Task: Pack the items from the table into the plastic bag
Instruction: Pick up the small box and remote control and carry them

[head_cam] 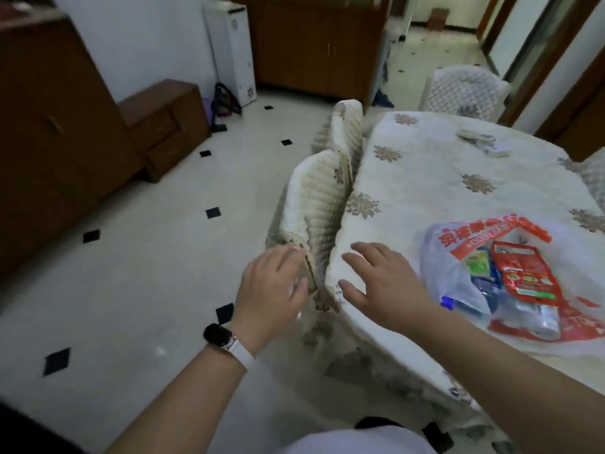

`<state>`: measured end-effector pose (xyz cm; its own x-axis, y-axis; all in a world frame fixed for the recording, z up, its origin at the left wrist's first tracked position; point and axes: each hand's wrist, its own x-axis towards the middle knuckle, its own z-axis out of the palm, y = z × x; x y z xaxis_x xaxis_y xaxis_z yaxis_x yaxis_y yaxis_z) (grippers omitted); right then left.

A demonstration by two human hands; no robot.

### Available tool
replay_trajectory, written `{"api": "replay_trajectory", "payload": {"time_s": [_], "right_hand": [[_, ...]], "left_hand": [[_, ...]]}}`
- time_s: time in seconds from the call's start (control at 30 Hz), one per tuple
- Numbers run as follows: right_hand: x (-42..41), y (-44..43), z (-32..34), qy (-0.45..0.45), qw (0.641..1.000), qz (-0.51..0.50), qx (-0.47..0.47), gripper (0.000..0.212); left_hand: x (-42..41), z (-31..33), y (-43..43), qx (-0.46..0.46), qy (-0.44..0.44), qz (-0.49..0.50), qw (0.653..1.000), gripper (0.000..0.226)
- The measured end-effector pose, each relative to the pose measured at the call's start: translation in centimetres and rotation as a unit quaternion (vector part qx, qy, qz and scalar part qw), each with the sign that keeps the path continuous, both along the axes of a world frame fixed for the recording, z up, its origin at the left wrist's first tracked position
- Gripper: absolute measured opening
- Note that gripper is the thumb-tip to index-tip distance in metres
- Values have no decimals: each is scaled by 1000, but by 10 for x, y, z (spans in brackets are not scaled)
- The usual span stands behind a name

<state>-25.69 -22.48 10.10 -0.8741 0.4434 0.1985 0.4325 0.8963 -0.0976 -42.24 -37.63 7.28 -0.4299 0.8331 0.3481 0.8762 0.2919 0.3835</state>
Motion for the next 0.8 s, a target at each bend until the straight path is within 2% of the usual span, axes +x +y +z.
{"api": "replay_trajectory", "payload": {"time_s": [0.1, 0.37, 0.57, 0.8], "right_hand": [[-50, -19, 1, 8, 998, 57, 2, 48], [-177, -20, -34, 8, 989, 147, -9, 47], [-302, 10, -61, 34, 982, 183, -33, 49], [-426, 62, -45, 65, 977, 197, -48, 50]], "left_hand": [[-30, -5, -33, -12, -1, 60, 998, 47], [-116, -29, -61, -51, 4, 134, 990, 49], [-221, -31, -35, -104, 10, 173, 979, 50], [-339, 4, 15, -147, 50, 188, 970, 52]]}}
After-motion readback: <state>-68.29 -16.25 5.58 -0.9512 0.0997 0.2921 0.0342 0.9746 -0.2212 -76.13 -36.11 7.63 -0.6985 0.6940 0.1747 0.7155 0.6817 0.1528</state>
